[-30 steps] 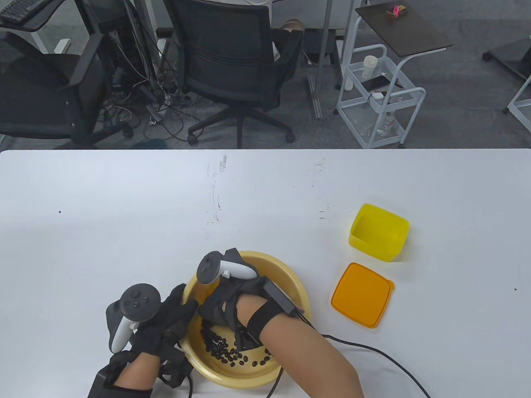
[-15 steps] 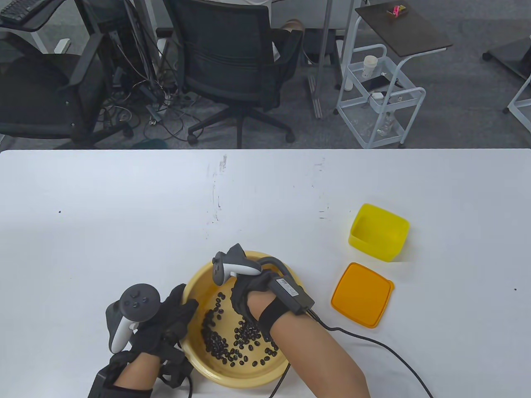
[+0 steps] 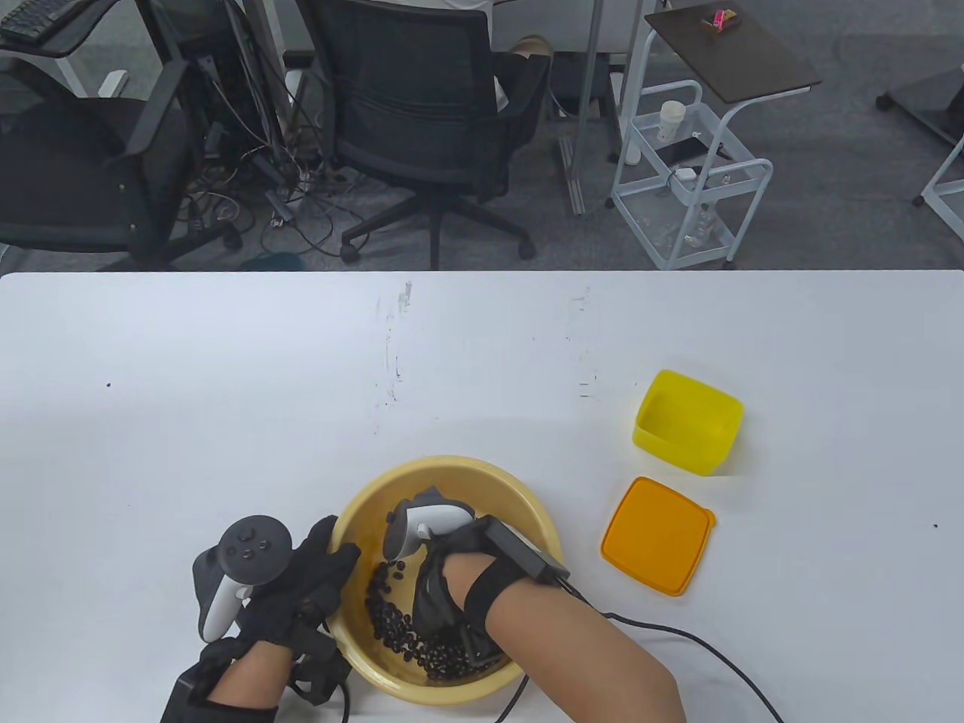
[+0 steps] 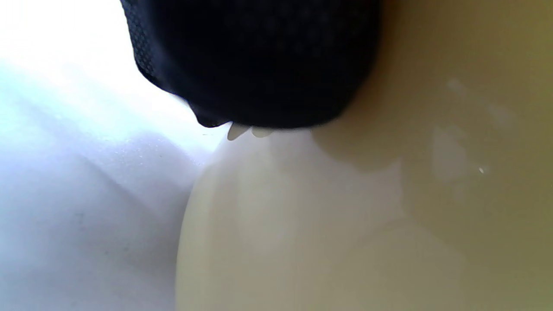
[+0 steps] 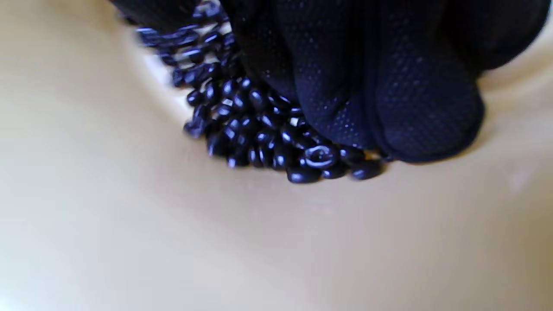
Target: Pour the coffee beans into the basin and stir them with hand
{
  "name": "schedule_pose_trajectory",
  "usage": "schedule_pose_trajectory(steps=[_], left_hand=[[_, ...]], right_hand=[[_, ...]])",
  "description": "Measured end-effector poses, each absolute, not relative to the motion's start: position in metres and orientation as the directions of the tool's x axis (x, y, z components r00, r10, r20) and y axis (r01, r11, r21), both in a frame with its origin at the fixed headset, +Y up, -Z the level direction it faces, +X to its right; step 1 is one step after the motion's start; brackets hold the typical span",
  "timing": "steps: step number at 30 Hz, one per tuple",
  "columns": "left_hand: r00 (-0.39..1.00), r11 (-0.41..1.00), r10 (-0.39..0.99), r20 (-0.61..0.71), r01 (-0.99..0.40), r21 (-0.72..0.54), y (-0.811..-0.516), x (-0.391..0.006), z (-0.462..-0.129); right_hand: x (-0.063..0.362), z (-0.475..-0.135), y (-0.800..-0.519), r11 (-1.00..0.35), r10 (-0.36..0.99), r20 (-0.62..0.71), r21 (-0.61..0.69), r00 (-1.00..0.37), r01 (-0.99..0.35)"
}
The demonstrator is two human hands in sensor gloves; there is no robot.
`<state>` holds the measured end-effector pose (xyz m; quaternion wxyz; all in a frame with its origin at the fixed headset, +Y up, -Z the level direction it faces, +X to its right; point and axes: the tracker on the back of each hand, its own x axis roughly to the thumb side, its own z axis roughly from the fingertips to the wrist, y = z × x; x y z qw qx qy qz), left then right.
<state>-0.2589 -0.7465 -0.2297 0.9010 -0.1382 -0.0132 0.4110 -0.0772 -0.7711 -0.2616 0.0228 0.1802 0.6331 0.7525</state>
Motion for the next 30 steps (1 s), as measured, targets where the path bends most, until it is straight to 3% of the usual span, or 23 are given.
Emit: schedule_pose_trajectory(steps=[5, 8, 12, 17, 21, 26, 30], left_hand=[[0.664, 0.626, 0.742, -0.089, -0.735, -0.261, -0.747, -0.259, -0.230], [0.660, 0.622, 0.746, -0.085, -0.737, -0.264, -0.747, -0.259, -0.230], [0.655, 0.617, 0.752, -0.079, -0.740, -0.268, -0.747, -0.259, -0.231], [0.652, 0.613, 0.754, -0.080, -0.743, -0.269, -0.747, -0.259, -0.231], [0.653, 0.614, 0.753, -0.081, -0.742, -0.269, -0.747, -0.259, -0.231], [0.654, 0.616, 0.752, -0.084, -0.742, -0.265, -0.747, -0.259, -0.231], [0.653, 0.615, 0.752, -0.085, -0.743, -0.264, -0.747, -0.259, -0.230]], right_hand=[[-0.101, -0.264, -0.767, -0.158, 0.507, 0.131, 0.986, -0.852, 0.058], [-0.105, -0.276, -0.761, -0.208, 0.565, 0.096, 0.978, -0.819, -0.029], [-0.099, -0.292, -0.756, -0.328, 0.545, 0.115, 0.941, -0.830, -0.086], [-0.084, -0.309, -0.748, -0.564, 0.413, 0.259, 0.826, -0.873, -0.022], [-0.076, -0.316, -0.741, -0.691, 0.198, 0.326, 0.715, -0.924, 0.104], [-0.067, -0.318, -0.740, -0.655, -0.055, 0.394, 0.679, -0.917, 0.331], [-0.060, -0.313, -0.745, -0.579, -0.121, 0.377, 0.724, -0.918, 0.374]])
